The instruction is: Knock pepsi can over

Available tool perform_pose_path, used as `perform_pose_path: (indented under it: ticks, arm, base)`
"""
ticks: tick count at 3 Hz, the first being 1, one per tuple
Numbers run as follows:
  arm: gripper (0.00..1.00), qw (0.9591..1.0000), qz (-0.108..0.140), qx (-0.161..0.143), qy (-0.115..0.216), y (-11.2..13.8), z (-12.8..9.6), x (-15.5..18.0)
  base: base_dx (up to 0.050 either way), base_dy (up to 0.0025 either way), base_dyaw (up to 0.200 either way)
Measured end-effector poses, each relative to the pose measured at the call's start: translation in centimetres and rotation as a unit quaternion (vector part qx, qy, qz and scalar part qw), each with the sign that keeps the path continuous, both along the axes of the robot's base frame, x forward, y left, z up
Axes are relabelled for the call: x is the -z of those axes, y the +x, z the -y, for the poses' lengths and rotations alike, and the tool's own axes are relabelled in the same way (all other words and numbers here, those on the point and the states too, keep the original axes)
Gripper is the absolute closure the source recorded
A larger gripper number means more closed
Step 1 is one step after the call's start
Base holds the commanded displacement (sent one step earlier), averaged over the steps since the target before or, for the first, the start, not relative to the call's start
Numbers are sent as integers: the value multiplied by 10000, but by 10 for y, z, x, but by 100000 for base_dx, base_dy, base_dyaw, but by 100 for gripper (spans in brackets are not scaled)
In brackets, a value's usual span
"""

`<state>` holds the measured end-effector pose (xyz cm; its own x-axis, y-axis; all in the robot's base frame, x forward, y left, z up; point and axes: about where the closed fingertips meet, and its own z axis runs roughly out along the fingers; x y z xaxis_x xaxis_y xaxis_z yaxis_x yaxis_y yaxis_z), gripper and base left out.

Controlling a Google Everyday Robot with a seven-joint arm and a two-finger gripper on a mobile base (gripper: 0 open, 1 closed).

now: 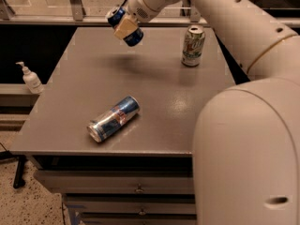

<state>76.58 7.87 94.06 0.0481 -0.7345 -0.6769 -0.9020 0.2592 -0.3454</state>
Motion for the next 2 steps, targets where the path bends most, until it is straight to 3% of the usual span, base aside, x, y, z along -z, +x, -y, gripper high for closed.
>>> perform_pose_path:
  ticks: [1,2]
  arm:
    - [100,9930,-293,-611,-968,-20,-3,33]
    - [82,9650,-671,-1425,-2095,-63,-4,64]
  base:
    - [0,0,0]
    - [0,0,0]
